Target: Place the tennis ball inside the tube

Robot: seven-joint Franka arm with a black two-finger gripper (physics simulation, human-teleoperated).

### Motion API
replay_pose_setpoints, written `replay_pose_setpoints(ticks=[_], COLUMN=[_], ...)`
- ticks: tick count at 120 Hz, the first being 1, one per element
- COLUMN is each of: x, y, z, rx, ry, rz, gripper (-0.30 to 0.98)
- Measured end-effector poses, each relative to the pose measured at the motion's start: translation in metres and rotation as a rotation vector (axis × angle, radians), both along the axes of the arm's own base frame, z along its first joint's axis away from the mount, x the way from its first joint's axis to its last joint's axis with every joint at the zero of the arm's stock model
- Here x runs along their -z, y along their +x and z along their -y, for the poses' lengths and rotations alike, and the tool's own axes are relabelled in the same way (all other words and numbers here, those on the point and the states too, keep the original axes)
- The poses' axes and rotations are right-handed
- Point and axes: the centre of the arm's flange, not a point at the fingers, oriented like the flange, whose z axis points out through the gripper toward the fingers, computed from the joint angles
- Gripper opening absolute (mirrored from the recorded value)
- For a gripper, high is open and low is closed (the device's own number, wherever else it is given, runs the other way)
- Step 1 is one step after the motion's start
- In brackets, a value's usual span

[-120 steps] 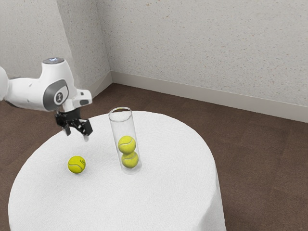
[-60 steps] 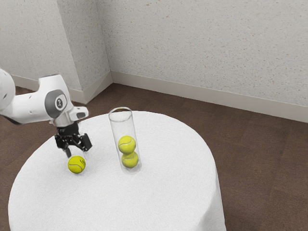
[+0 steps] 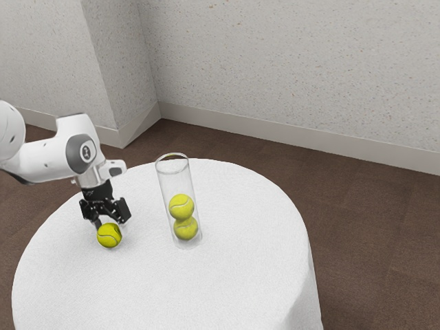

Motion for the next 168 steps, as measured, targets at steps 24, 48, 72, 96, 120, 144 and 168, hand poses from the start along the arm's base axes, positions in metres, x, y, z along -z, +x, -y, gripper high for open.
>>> replay_pose_setpoints(ticks=[24,48,72,96,120,144,168], x=[0.004,0.011,0.010,-0.015,-0.109,-0.208,-0.268], y=[-0.004,-0.007,-0.006,0.006,0.024,0.028,0.038], z=[0.000,0.002,0.003,0.000,0.000,0.019,0.047], rx=[-0.013,-0.021,-0.011,0.019,0.084,0.141,0.172], ry=[-0.028,-0.051,-0.052,-0.004,0.133,0.292,0.412], rz=[-0.014,-0.030,-0.027,0.016,0.136,0.210,0.233], gripper=[0.69,0.66,0.37,0.14,0.02,-0.05,-0.10])
